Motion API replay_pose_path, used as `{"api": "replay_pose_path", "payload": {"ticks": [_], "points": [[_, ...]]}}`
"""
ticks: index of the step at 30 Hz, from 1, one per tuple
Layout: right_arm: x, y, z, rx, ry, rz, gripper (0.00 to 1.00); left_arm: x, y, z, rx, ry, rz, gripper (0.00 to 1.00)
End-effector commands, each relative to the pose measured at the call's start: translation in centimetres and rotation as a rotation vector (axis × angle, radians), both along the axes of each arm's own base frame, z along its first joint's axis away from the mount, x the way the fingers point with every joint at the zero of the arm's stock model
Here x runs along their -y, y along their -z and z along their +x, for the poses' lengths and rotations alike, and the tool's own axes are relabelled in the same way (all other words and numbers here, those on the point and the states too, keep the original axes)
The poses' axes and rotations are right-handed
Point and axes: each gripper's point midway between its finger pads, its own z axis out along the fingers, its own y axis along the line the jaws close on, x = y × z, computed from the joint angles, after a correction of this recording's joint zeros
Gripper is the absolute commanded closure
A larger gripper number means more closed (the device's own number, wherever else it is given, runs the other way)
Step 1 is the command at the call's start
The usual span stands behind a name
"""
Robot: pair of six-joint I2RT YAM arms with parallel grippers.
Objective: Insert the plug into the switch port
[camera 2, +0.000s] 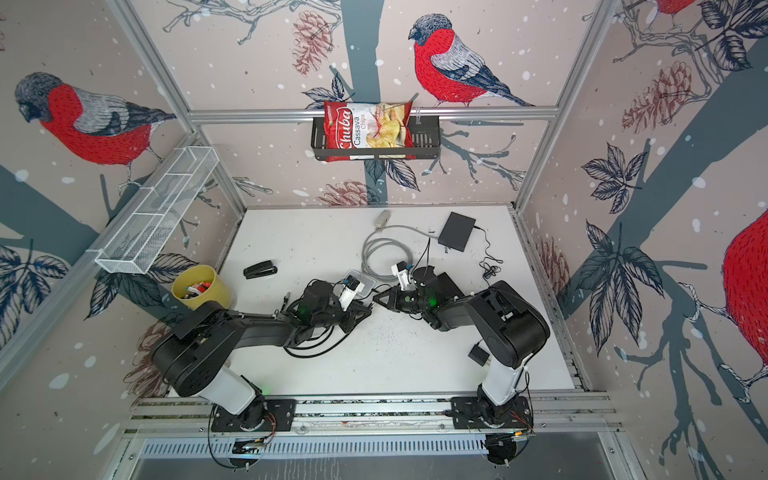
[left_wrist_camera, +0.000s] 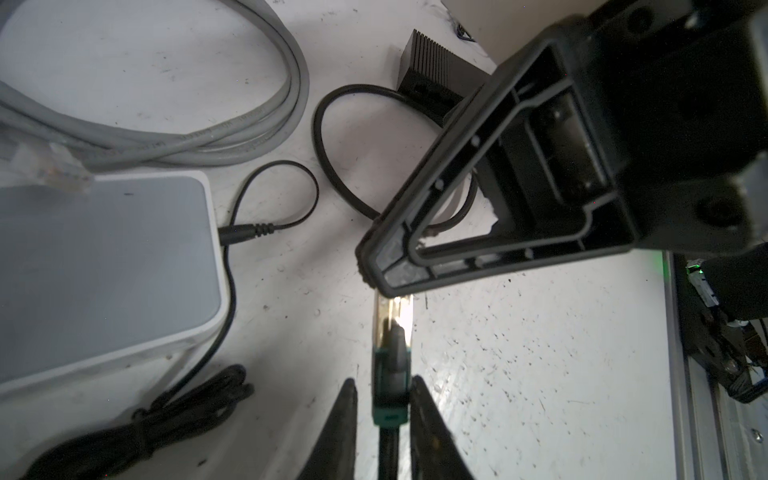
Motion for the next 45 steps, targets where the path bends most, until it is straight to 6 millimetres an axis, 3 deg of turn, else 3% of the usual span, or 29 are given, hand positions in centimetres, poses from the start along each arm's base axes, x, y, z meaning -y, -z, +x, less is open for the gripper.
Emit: {"api": "replay_pose_path", "payload": {"ticks": [1,6,10,14,22,26,31,39,45], "points": [[-0.5,-0.8,-0.1,0.022,-0.023,0.028,0.98,0.5,-1.0,0.2,0.032,0.014,-0.039,0.83],[-0.5,-0.4,-0.1,0.016,-0.022,0.013,0.97,0.2,-0.9,0.2,0.029,0.003,-0.032,0.92],[0.1,0.5,1.0,0.029,0.010,-0.060,0.86,-0.5,-0.5,1.1,0.026,-0.041,0.045,0.94],[1.5,0.8,3.2,0.090,0.052,-0.171,0.77,-1.4,-0.3,2.7,0.000,-0.100,0.181,0.94],[4.0,0.6,8.7,0.168,0.131,-0.290,0.73,-4.3,-0.9,4.7,-0.009,-0.185,0.404,0.91],[3.6,0.7,10.9,0.195,0.127,-0.343,0.72,-6.5,-1.8,6.1,-0.010,-0.191,0.573,0.92],[2.4,0.7,12.4,0.218,0.105,-0.334,0.71,-10.0,-2.7,7.3,-0.038,-0.195,0.633,0.92],[-0.2,0.8,13.7,0.323,0.070,-0.398,0.70,-11.0,0.9,5.2,-0.147,-0.145,0.684,0.92],[-0.7,1.3,13.1,0.343,0.071,-0.388,0.68,-11.6,2.6,4.4,-0.207,-0.125,0.735,0.92]]}}
